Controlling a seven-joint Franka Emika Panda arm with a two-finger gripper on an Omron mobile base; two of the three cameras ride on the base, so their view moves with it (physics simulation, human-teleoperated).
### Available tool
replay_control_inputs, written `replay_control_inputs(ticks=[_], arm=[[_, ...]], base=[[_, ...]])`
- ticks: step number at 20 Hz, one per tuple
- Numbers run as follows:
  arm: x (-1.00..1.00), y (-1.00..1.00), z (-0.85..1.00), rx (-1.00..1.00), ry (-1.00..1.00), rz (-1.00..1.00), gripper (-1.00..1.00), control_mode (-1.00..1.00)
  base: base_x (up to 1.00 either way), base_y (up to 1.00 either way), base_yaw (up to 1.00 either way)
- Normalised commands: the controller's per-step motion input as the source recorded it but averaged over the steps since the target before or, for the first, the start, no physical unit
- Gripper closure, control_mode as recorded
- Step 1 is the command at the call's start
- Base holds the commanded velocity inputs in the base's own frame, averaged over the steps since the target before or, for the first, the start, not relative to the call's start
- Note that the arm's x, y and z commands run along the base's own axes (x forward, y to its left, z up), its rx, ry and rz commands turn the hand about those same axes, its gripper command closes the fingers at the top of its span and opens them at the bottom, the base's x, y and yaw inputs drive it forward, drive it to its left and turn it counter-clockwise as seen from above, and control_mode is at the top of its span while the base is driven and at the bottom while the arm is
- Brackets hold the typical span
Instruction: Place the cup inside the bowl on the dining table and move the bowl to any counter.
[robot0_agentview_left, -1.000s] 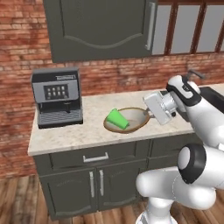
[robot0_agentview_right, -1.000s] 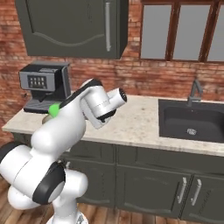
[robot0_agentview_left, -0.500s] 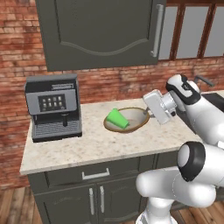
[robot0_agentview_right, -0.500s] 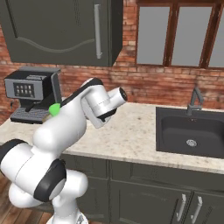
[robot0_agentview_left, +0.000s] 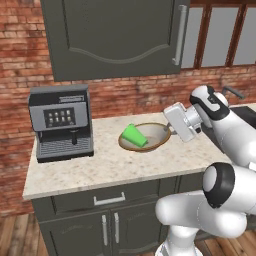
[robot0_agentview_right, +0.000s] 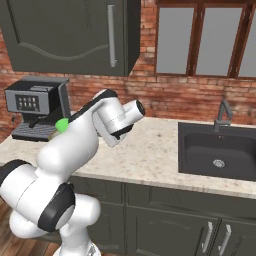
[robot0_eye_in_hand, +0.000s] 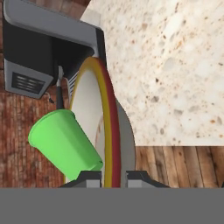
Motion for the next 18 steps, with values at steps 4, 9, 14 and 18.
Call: replay_control_inputs(ticks=[4,9,14,18], arm=[[0.00,0.00,0.00,0.00,0.00,0.00,1.00,1.00],[0.00,0.00,0.00,0.00,0.00,0.00,1.00,1.00],[0.00,0.00,0.00,0.00,0.00,0.00,1.00,-1.00],[0.00,0.00,0.00,0.00,0.00,0.00,1.00,-1.00]], base=[[0.00,0.00,0.00],[0.00,0.00,0.00],[0.00,0.00,0.00],[0.00,0.00,0.00]])
